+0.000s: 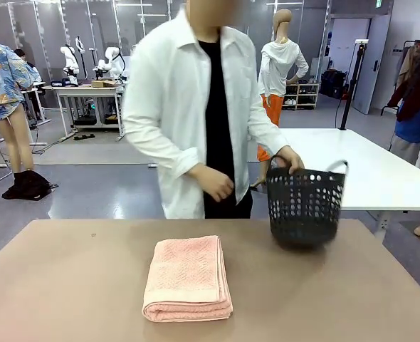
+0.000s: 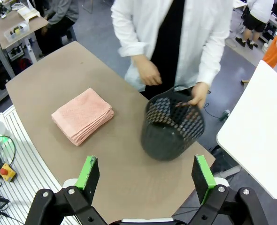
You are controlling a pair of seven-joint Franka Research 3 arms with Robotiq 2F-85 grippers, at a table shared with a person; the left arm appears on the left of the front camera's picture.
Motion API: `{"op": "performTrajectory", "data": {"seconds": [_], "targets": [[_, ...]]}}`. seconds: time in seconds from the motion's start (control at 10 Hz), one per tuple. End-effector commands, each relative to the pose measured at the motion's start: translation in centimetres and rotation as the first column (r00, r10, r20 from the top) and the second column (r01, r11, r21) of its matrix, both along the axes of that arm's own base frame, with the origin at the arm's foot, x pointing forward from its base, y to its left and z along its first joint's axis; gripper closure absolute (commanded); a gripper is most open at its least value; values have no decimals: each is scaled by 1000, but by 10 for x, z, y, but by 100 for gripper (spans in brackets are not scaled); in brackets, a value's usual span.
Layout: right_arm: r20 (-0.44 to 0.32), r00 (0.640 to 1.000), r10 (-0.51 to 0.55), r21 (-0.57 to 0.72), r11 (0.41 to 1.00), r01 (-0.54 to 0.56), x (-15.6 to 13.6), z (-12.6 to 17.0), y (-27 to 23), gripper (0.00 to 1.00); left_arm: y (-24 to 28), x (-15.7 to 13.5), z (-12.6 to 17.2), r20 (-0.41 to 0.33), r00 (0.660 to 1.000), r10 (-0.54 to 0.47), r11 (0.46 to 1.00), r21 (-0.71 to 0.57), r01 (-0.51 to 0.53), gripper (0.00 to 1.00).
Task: Fold the towel.
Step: Pick up the 100 cm Hotel Towel and place it on the left side of the table.
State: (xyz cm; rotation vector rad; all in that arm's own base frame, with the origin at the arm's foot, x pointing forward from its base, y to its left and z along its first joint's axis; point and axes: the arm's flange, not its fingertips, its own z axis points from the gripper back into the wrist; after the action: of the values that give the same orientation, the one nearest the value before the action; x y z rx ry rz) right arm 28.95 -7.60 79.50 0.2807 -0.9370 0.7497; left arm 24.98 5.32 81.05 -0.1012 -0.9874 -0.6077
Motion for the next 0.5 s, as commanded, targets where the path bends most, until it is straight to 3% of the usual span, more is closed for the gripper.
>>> {"op": "performTrajectory", "data": {"seconds": [0.0,0.2,0.4], "targets": [[0,1000,-3,1,1000,3,-1,1,-1,0,-28,47,-41,-133,991,-12,991,-131,-6,0],[0,1000,-3,1,1000,3,-1,1,-1,0,-63,93,-108,-246,969,-1,991,-132,-33,0],[0,1000,-3,1,1000,3,-1,1,-1,0,-89,117,-162,-341,940,20,990,-125,-66,0]]}}
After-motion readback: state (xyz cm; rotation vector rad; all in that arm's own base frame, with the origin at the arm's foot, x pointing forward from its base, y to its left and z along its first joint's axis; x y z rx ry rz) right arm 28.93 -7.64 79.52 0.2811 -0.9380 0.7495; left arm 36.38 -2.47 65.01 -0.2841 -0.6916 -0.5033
